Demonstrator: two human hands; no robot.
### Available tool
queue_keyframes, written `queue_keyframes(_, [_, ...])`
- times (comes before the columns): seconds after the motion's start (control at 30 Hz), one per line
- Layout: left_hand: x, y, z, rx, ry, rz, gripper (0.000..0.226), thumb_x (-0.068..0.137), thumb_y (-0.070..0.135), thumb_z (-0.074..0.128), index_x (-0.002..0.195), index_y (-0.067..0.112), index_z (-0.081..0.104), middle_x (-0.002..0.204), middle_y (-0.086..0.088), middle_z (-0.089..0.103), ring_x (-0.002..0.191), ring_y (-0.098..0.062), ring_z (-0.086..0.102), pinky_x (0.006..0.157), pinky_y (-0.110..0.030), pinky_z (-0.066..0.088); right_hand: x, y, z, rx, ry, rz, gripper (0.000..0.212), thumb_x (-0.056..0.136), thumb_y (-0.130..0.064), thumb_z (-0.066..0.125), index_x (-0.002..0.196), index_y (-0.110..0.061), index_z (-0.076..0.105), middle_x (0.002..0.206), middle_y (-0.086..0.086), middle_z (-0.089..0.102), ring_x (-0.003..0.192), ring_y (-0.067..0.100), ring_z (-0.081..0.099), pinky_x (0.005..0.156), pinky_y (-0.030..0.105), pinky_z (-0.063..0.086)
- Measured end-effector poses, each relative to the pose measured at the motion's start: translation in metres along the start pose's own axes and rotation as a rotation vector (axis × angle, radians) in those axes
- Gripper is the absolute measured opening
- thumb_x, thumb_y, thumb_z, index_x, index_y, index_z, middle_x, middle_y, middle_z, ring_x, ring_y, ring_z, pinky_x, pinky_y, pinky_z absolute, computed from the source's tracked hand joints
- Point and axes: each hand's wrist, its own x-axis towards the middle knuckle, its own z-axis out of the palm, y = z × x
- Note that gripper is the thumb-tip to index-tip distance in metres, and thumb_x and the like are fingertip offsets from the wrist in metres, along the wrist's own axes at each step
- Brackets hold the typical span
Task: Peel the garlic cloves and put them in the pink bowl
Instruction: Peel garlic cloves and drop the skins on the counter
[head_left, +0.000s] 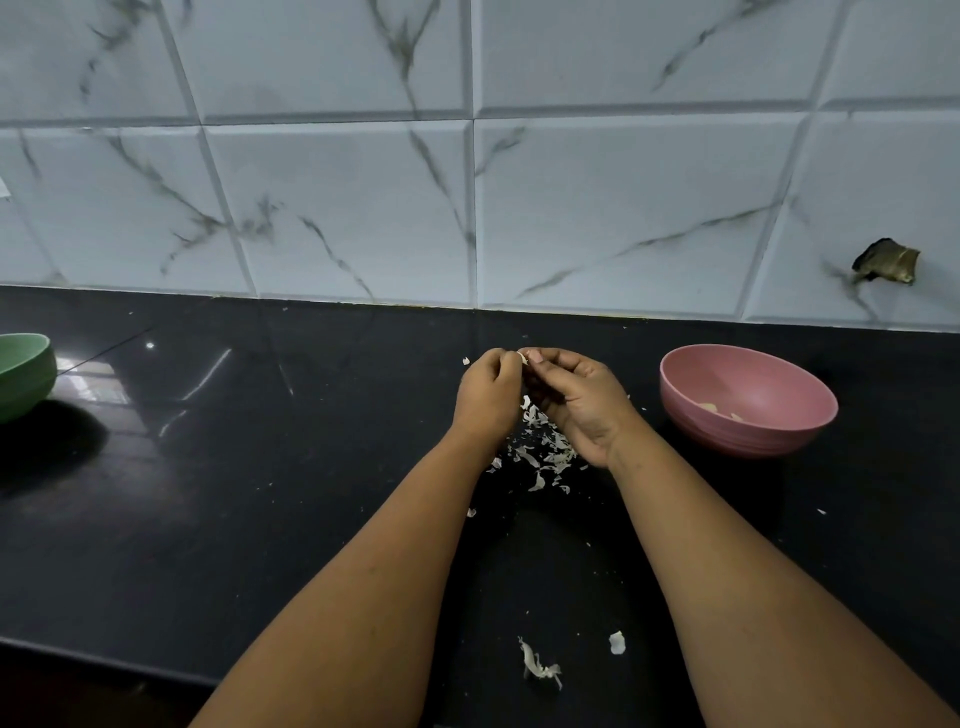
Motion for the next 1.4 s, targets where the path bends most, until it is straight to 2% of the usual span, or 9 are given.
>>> queue_keyframes(0.3, [0.004, -0.003, -0.002, -0.046, 0.052, -0.017, 0.031, 0.094, 0.02, 0.048, 0.063, 0.013, 0.042, 0.061, -0.001, 0.037, 0.057, -0.012, 0.032, 0.057, -0.032, 0.029, 0.003, 0.001, -0.004, -0.06, 0.113, -0.025, 0.012, 0.09, -0.006, 0.063, 0.099, -0.003, 0.069, 0.084, 0.005, 0.067, 0.075, 0.009, 0.058, 0.068, 0.017, 0.051])
queue_keyframes(0.43, [0.01, -0.012, -0.005, 0.172, 0.107, -0.006, 0.046, 0.095, 0.032, 0.057, 0.056, 0.016, 0.038, 0.051, 0.003, 0.034, 0.05, -0.015, 0.033, 0.059, -0.027, 0.032, 0.005, 0.003, -0.006, -0.093, 0.129, -0.046, 0.011, 0.089, -0.004, 0.064, 0.097, -0.006, 0.07, 0.084, 0.004, 0.068, 0.077, 0.008, 0.06, 0.073, 0.019, 0.05])
queue_keyframes(0.53, [0.01, -0.011, -0.007, 0.247, 0.1, 0.03, 0.008, 0.094, 0.021, 0.059, 0.089, 0.022, 0.065, 0.083, 0.007, 0.059, 0.069, -0.007, 0.055, 0.072, -0.029, 0.046, 0.007, 0.005, -0.008, -0.105, 0.155, -0.07, 0.016, 0.086, -0.001, 0.067, 0.101, -0.004, 0.07, 0.087, 0.001, 0.07, 0.078, 0.004, 0.062, 0.073, 0.018, 0.05])
queue_keyframes(0.6, [0.009, -0.012, -0.007, 0.261, 0.067, 0.046, 0.029, 0.092, 0.014, 0.062, 0.119, 0.024, 0.066, 0.109, 0.006, 0.061, 0.088, -0.007, 0.061, 0.086, -0.03, 0.051, 0.008, 0.006, -0.009, -0.119, 0.169, -0.084, 0.017, 0.085, -0.001, 0.068, 0.101, -0.005, 0.071, 0.086, -0.001, 0.071, 0.077, 0.003, 0.063, 0.071, 0.017, 0.05])
queue_keyframes(0.7, [0.004, -0.007, -0.007, 0.129, 0.113, 0.079, 0.008, 0.09, 0.025, 0.07, 0.095, 0.02, 0.074, 0.085, 0.006, 0.069, 0.073, -0.002, 0.061, 0.07, -0.021, 0.051, 0.008, 0.006, -0.011, -0.127, 0.171, -0.099, 0.015, 0.084, -0.001, 0.069, 0.097, -0.008, 0.072, 0.091, 0.003, 0.072, 0.083, 0.005, 0.066, 0.075, 0.019, 0.05])
queue_keyframes(0.77, [0.003, -0.006, -0.006, 0.01, 0.121, 0.08, 0.009, 0.087, 0.029, 0.074, 0.084, 0.021, 0.073, 0.076, 0.005, 0.07, 0.069, -0.001, 0.062, 0.063, -0.014, 0.05, 0.009, 0.007, -0.011, -0.131, 0.173, -0.108, 0.013, 0.084, -0.002, 0.069, 0.095, -0.01, 0.072, 0.097, 0.007, 0.073, 0.093, 0.011, 0.067, 0.082, 0.023, 0.052])
queue_keyframes(0.97, [0.003, -0.007, -0.002, -0.157, 0.046, 0.049, 0.007, 0.087, 0.017, 0.074, 0.091, 0.011, 0.074, 0.088, -0.006, 0.074, 0.083, -0.011, 0.068, 0.076, -0.024, 0.055, 0.007, 0.007, -0.01, -0.145, 0.17, -0.103, 0.014, 0.084, -0.002, 0.069, 0.096, -0.008, 0.071, 0.098, 0.009, 0.073, 0.097, 0.016, 0.067, 0.089, 0.029, 0.053])
queue_keyframes(1.2, [0.007, -0.01, 0.0, -0.183, 0.053, 0.011, 0.007, 0.093, 0.015, 0.067, 0.088, 0.012, 0.072, 0.076, 0.002, 0.069, 0.07, -0.005, 0.06, 0.068, -0.026, 0.05, 0.007, 0.008, -0.01, -0.184, 0.15, -0.134, 0.011, 0.084, -0.002, 0.07, 0.092, -0.01, 0.073, 0.094, 0.009, 0.074, 0.094, 0.017, 0.069, 0.09, 0.03, 0.054])
queue_keyframes(1.4, [0.005, -0.008, 0.001, -0.158, 0.051, 0.01, 0.008, 0.093, 0.017, 0.067, 0.09, 0.012, 0.072, 0.074, 0.005, 0.067, 0.067, -0.004, 0.058, 0.067, -0.025, 0.048, 0.006, 0.006, -0.009, -0.25, 0.19, -0.214, 0.012, 0.082, 0.0, 0.071, 0.09, -0.01, 0.072, 0.087, 0.002, 0.073, 0.085, 0.004, 0.068, 0.074, 0.014, 0.05])
